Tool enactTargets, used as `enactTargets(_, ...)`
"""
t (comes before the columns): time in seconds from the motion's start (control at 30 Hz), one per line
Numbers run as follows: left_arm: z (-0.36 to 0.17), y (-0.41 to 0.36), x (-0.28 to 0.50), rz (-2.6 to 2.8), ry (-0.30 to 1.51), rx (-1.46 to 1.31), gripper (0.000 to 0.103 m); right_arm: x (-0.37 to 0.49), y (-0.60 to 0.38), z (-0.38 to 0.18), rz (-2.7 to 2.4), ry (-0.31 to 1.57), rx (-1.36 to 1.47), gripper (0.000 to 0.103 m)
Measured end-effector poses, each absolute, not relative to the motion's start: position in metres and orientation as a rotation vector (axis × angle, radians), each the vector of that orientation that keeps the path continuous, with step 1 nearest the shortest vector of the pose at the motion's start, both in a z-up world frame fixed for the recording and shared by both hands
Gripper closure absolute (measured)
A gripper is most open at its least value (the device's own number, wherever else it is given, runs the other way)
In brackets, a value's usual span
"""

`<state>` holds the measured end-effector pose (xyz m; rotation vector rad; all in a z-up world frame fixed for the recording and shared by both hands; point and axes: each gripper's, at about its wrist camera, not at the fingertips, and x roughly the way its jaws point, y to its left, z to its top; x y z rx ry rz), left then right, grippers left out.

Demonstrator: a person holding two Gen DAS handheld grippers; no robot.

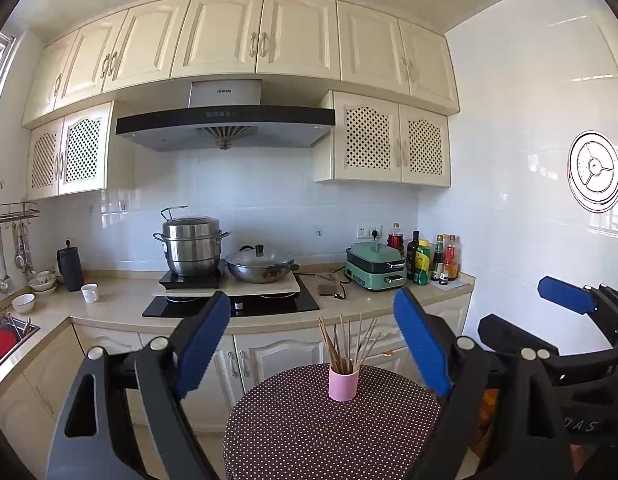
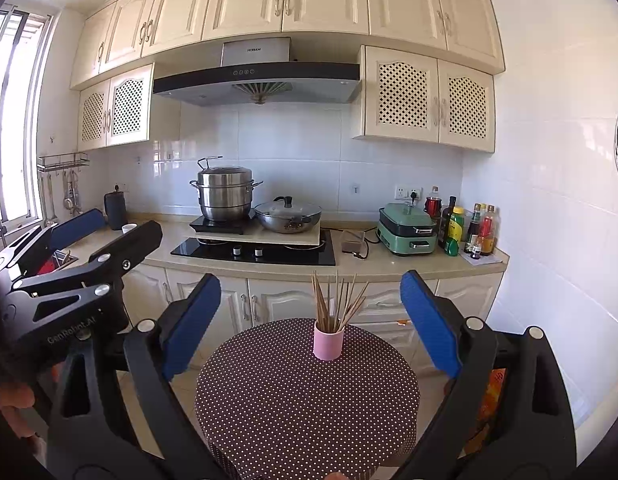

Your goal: Organize utensils

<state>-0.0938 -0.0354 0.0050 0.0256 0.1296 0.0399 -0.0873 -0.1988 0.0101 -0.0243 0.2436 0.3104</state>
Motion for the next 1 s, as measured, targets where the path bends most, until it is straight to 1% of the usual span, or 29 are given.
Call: enactTargets(1.0,0.0014,-0.0297,-0.0887,0.034,0.142,0.027,0.02,-0.0827,-0.1943,0.0051,0.305,0.258,-0.026,0.013)
